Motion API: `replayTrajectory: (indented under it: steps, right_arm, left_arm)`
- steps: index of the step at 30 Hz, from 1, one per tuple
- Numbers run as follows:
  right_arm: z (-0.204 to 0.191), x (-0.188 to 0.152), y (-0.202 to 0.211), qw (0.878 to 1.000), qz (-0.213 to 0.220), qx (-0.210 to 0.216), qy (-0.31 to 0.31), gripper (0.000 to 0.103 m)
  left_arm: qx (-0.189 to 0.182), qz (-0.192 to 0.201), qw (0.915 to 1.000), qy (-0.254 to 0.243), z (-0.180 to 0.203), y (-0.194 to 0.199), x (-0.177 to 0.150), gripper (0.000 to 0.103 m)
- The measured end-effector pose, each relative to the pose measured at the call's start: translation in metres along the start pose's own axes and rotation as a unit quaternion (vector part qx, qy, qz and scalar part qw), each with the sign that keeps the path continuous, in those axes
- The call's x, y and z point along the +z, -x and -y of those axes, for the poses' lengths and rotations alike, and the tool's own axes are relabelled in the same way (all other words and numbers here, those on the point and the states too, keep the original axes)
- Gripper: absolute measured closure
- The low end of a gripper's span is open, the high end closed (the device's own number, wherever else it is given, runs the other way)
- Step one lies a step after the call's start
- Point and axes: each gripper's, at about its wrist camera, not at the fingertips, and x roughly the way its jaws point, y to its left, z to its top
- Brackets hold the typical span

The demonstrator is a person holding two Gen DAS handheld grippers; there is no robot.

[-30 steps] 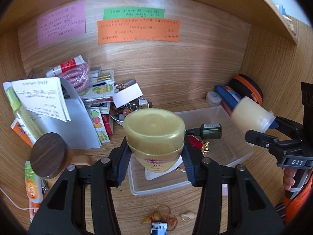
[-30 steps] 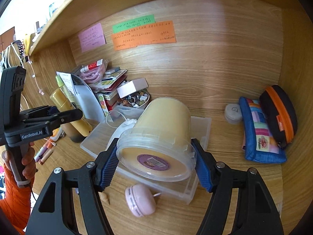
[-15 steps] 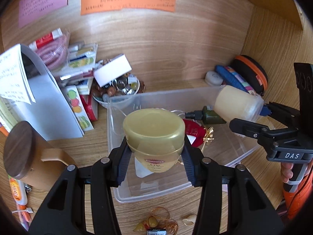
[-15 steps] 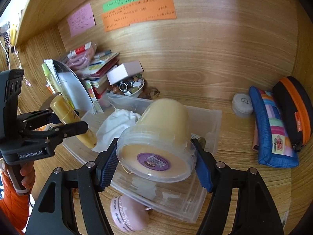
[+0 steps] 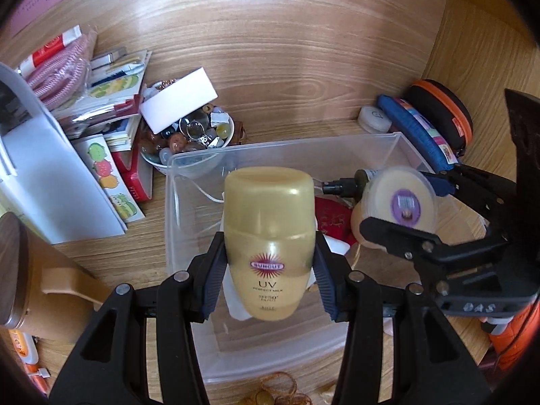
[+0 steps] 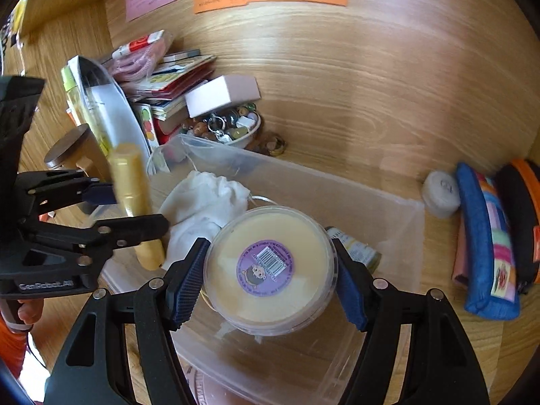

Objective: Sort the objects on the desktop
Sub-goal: 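Lower and release the cream jar and sunscreen bottle into the bin with both grippers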

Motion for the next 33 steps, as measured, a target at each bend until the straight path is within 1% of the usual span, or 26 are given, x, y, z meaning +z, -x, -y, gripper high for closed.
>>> replayTrajectory:
  steps: [2, 4, 10, 14, 17, 22, 27, 31, 33]
  right_arm:
    - [-0.001, 0.001, 0.0, 1.0, 0.0, 0.004, 0.003, 0.04]
    - [-0.002, 0.002, 0.001, 1.0, 0.003, 0.001, 0.008, 0.047]
    - [-0.002, 0.005, -0.004, 1.0, -0.006, 0.006, 0.017, 0.047]
    - [0.002, 0.003, -0.008, 1.0, -0.013, 0.019, 0.006, 0.047]
    - [0.004, 0.003, -0.009, 1.0, -0.015, 0.018, 0.005, 0.047]
    - [0.004, 0.004, -0.003, 1.0, -0.011, 0.012, 0.01, 0.047]
    - [0.002, 0.005, 0.011, 1.0, -0.002, 0.008, 0.014, 0.046]
    - [0.001, 0.005, 0.029, 1.0, 0.01, 0.003, 0.008, 0.038]
    - [0.0, 0.005, 0.037, 1.0, 0.015, -0.001, 0.008, 0.037]
  left_arm:
    - [0.001, -0.004, 1.0, 0.0, -0.001, -0.005, 0.004, 0.055]
    - [0.004, -0.006, 1.0, -0.002, 0.0, -0.009, 0.006, 0.055]
    - [0.009, -0.017, 0.9998, -0.001, -0.001, -0.021, 0.011, 0.055]
    - [0.017, -0.024, 0.9996, 0.0, -0.001, -0.028, 0.01, 0.055]
    - [0.021, -0.023, 0.9995, -0.001, 0.0, -0.027, 0.01, 0.055]
    - [0.05, -0.002, 0.9986, -0.017, 0.004, -0.017, 0.009, 0.055]
    - [0.056, 0.014, 0.9981, -0.024, 0.01, -0.003, 0.01, 0.055]
    - [0.059, 0.025, 0.9977, -0.022, 0.012, 0.012, 0.009, 0.053]
    - [0.061, 0.033, 0.9974, -0.02, 0.012, 0.02, 0.008, 0.049]
